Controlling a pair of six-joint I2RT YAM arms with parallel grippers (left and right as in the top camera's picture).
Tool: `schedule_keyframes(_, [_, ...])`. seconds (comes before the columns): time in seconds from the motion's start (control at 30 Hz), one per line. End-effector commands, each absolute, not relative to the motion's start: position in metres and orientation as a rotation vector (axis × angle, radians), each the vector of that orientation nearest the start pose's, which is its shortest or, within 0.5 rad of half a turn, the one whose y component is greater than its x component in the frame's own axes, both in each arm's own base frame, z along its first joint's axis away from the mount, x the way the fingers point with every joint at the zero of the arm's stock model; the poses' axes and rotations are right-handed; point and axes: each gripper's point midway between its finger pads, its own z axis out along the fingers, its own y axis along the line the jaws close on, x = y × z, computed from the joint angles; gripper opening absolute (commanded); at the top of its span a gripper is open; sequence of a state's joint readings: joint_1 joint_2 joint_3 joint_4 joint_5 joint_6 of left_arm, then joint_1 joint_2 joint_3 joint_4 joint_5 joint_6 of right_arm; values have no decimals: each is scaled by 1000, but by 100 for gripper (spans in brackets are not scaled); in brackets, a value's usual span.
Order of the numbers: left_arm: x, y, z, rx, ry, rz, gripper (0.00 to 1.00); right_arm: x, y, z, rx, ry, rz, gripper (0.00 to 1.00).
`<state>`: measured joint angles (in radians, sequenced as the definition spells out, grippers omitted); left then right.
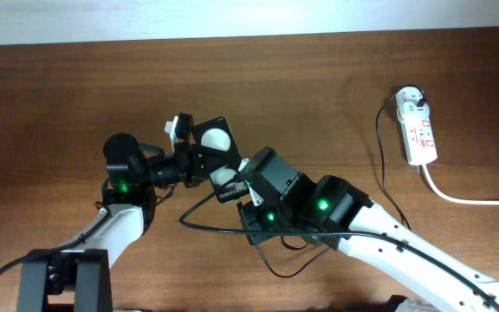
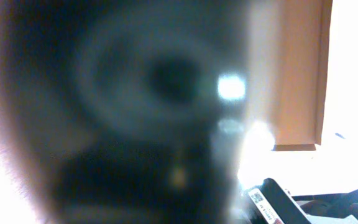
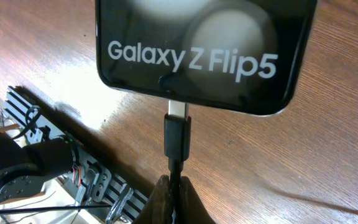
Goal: Plug charger to phone and switch on socket
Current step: 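Push the USB-C plug upward into the phone's bottom port with the right gripper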
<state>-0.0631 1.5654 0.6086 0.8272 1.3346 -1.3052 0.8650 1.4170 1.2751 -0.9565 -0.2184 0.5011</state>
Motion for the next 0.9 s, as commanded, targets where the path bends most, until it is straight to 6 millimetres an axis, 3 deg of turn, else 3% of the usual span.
schedule_keyframes(0.0, [304, -189, 201, 73, 2097, -2027, 0, 198, 288, 186, -578, 2744, 669, 4])
schedule_keyframes(0.27, [299, -190, 202, 108, 2106, -2049, 0, 209, 280, 184, -545, 2721, 581, 4])
schedule_keyframes(0.4, [299, -190, 202, 107, 2105, -2048, 0, 202, 272, 179, -550, 2766, 544, 4])
schedule_keyframes(0.6, [300, -190, 202, 180, 2066, -2001, 0, 201, 273, 179, -552, 2765, 554, 4])
schedule_keyframes(0.87, [304, -189, 202, 156, 2060, -1981, 0, 198, 276, 180, -563, 2773, 588, 4])
